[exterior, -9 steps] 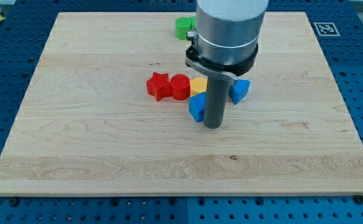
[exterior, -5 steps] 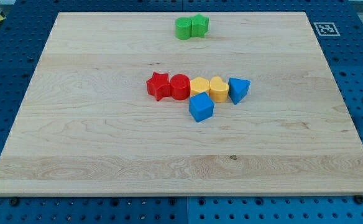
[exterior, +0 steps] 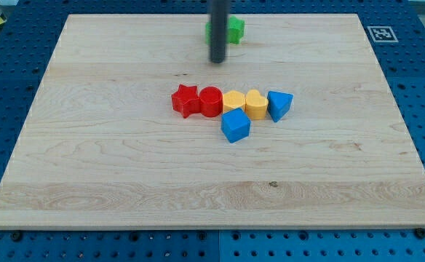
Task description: Separate the green star from the green circle
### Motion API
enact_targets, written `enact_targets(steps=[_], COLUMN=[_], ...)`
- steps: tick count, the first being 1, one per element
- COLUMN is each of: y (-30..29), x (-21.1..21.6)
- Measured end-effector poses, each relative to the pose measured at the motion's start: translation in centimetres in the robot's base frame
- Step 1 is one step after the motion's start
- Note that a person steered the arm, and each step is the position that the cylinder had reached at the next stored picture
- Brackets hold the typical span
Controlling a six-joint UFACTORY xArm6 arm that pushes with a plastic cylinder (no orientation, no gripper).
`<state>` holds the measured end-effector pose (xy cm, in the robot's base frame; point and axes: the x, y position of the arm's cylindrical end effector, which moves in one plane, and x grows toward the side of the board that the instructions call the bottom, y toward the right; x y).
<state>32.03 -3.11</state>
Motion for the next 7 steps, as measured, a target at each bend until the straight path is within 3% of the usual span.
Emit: enact_targets(steps=[2,3,4,6,7], y=[-9.0,-8.7,-0.5,18.5,22.9], x=[-8.2,-10.1,-10.1,1.6,2.7])
